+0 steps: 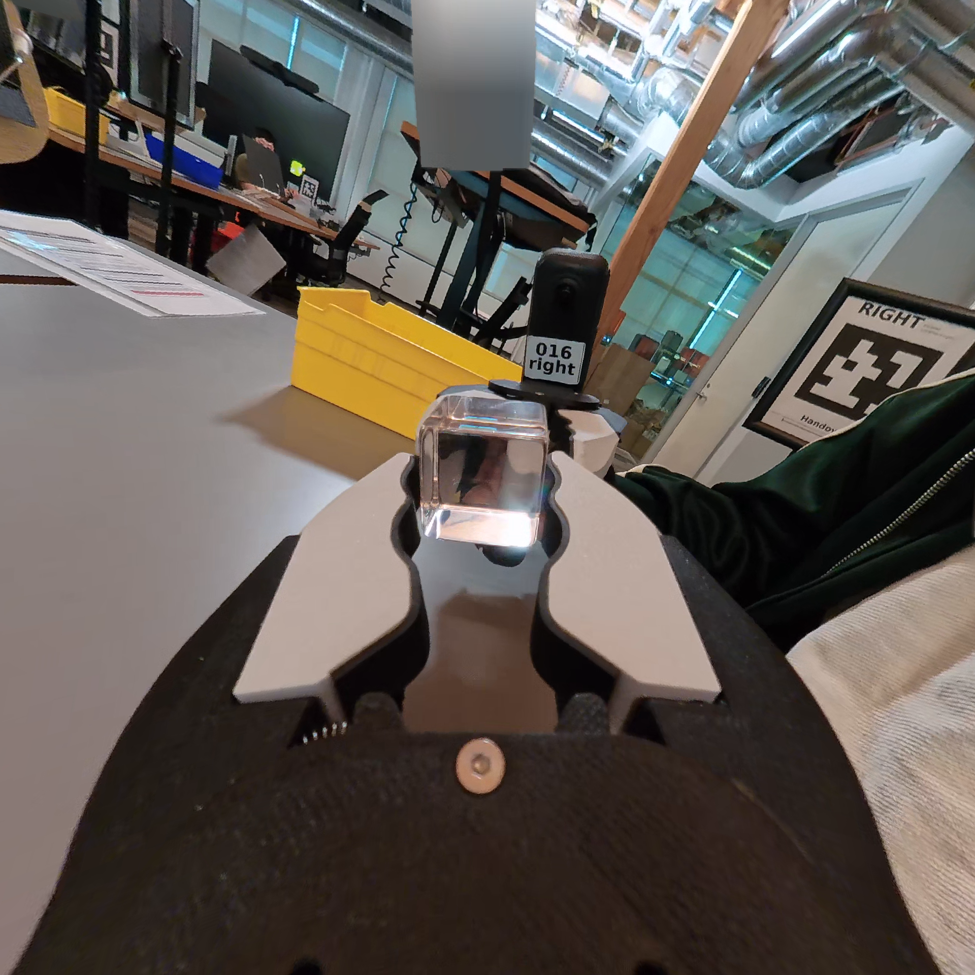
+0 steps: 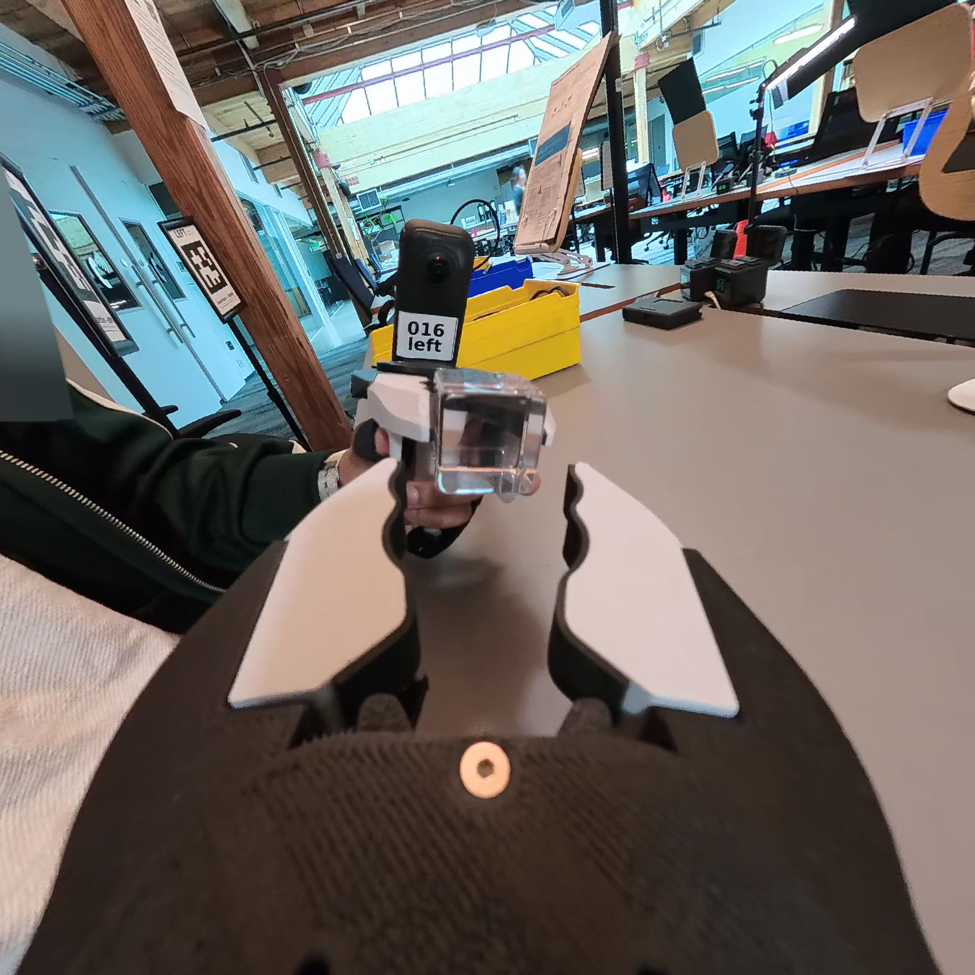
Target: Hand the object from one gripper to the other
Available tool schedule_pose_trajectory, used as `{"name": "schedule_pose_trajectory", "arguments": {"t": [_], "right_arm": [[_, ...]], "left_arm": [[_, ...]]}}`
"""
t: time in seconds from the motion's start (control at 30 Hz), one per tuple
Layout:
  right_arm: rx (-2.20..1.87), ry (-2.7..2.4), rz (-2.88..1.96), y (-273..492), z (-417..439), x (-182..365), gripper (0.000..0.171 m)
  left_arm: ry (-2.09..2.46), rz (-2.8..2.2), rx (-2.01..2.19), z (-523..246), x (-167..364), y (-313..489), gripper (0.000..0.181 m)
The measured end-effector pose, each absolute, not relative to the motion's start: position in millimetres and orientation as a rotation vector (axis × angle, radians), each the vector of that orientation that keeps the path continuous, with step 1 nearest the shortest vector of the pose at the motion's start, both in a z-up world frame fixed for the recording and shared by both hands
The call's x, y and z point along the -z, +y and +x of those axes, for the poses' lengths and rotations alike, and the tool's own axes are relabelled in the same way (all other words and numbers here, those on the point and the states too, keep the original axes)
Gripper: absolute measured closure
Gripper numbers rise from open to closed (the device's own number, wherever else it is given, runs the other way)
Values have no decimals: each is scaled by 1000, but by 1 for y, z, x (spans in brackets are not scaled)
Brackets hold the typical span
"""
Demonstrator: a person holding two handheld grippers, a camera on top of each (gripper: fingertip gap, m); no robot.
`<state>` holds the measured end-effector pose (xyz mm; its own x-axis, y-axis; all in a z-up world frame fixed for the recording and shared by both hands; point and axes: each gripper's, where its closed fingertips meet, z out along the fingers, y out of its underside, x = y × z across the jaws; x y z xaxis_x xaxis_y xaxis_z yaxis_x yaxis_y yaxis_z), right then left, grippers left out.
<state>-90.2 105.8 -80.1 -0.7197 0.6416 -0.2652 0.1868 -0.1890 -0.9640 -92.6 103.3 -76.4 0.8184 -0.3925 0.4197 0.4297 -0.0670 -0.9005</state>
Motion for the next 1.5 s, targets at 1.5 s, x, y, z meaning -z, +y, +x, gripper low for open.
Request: {"name": "schedule_pose_trajectory", "arguments": {"t": [1.5], "right_arm": [[-2039, -1642, -968, 112, -90, 64, 131]], "left_arm": [[-52, -1417, 723, -89, 67, 103, 132]]}}
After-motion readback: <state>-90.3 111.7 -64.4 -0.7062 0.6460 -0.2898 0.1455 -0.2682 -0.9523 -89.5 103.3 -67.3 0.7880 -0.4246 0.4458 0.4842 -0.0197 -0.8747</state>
